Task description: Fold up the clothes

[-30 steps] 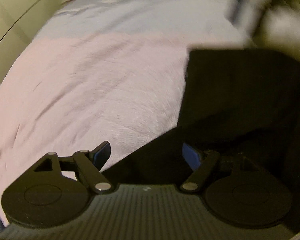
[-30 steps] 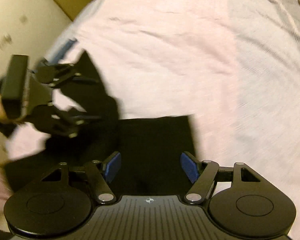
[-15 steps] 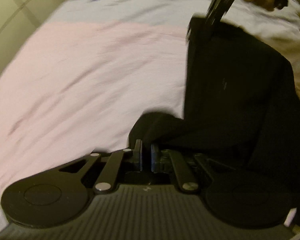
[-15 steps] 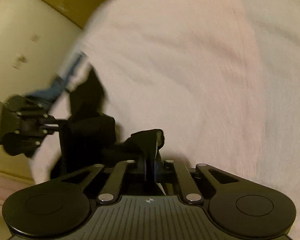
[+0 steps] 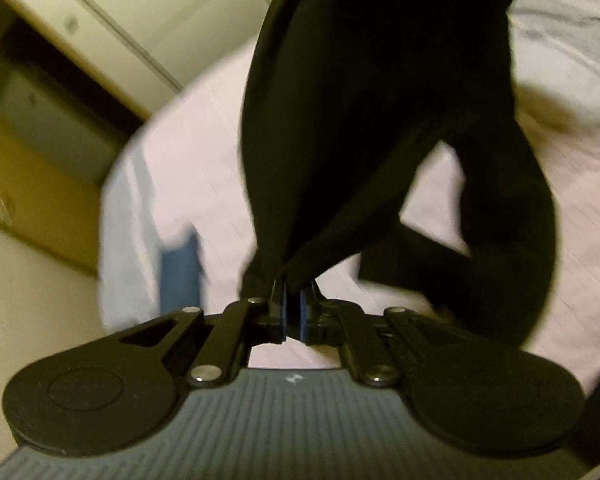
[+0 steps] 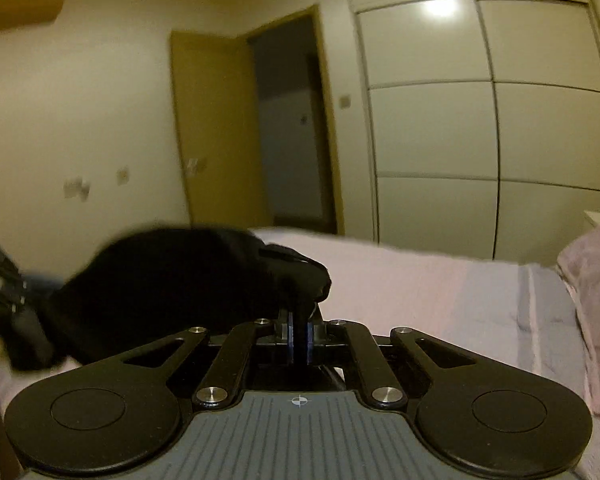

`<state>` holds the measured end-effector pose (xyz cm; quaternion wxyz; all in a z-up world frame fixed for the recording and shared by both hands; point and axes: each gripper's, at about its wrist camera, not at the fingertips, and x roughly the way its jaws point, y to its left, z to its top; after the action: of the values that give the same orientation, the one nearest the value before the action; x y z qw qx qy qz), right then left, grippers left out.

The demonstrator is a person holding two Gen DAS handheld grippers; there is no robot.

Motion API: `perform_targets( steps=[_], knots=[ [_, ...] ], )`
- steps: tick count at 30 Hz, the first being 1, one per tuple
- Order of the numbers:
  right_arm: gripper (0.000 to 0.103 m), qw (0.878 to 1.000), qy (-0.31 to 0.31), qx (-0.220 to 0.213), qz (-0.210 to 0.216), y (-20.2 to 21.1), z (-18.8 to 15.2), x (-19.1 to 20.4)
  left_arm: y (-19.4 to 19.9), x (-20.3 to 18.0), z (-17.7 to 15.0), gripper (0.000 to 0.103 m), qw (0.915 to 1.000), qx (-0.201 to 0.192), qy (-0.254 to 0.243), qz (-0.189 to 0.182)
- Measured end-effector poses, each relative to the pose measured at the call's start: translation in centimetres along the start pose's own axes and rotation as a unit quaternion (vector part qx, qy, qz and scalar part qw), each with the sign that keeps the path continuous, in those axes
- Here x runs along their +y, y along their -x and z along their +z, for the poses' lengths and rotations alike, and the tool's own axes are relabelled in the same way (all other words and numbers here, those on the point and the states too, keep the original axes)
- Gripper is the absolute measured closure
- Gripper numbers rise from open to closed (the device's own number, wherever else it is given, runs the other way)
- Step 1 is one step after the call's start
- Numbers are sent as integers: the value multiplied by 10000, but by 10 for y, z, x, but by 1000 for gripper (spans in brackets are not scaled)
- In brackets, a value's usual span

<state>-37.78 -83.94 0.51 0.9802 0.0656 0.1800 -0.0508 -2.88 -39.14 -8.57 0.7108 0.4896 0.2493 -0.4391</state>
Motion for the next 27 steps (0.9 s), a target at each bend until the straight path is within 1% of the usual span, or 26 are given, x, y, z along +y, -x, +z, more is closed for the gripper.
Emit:
perform_targets(
  steps=[1, 3, 5, 6, 7, 8, 9, 10, 11, 12, 13, 14, 15, 16, 17, 18, 19, 21, 23, 26, 27],
  knots=[
    [99, 9996, 102, 274, -31, 6, -19, 6, -5, -14, -12, 97, 9998, 166, -14, -116],
    [99, 9942, 166, 1044, -177, 13, -67, 13, -20, -51, -37, 96, 9966, 569, -173, -565],
    [99, 9840, -116, 1750, -328, 20, -120, 14, -34, -91, -61, 95, 9887, 934, -415, -1094],
    [99, 9745, -211, 2182, -487, 23, -145, 13, -36, -109, -70, 94, 9835, 1026, -559, -1379],
    [99, 9627, -306, 2609, -645, 27, -171, 12, -35, -118, -76, 93, 9789, 1059, -640, -1625],
    [99, 9496, -386, 3002, -813, 31, -195, 11, -35, -125, -77, 90, 9740, 1082, -678, -1874],
    [99, 9381, -416, 3278, -1040, 36, -213, 12, -36, -126, -79, 81, 9702, 1075, -708, -2051],
    [99, 9236, -492, 3562, -1327, 41, -225, 12, -38, -127, -82, 76, 9664, 1064, -739, -2222],
    [99, 9093, -625, 3788, -1605, 45, -232, 11, -43, -121, -81, 70, 9673, 955, -706, -2243],
    [99, 9015, -773, 3859, -1799, 50, -234, 12, -48, -114, -80, 70, 9684, 838, -669, -2252],
    [98, 8995, -856, 3812, -1956, 55, -230, 15, -53, -104, -77, 70, 9712, 702, -610, -2196],
    [90, 9008, -885, 3723, -2050, 52, -224, 19, -62, -95, -72, 65, 9750, 585, -551, -2074],
    [81, 9020, -913, 3634, -2144, 50, -218, 24, -69, -88, -71, 56, 9785, 462, -501, -1946],
    [56, 9031, -942, 3544, -2237, 47, -212, 28, -78, -85, -66, 50, 9809, 348, -527, -1840],
    [37, 9053, -981, 3436, -2297, 42, -205, 32, -87, -83, -61, 39, 9830, 234, -560, -1735],
    [35, 9126, -1055, 3273, -2212, 31, -197, 38, -97, -81, -53, 36, 9834, 154, -671, -1679],
    [35, 9180, -1074, 3183, -2108, 22, -190, 41, -108, -82, -49, 36, 9839, 76, -839, -1576],
    [35, 9259, -937, 3155, -1853, -7, -177, 50, -130, -76, -39, 36, 9830, 14, -1169, -1419],
    [35, 9327, -750, 3160, -1571, -37, -164, 56, -155, -70, -25, 36, 9815, -107, -1299, -1404],
    [35, 9338, -395, 3337, -1231, -93, -157, 61, -197, -63, -4, 35, 9827, -157, -1138, -1451],
    [35, 9324, -293, 3429, -1102, -108, -163, 61, -212, -61, 2, 34, 9833, -132, -1085, -1458]
  ],
)
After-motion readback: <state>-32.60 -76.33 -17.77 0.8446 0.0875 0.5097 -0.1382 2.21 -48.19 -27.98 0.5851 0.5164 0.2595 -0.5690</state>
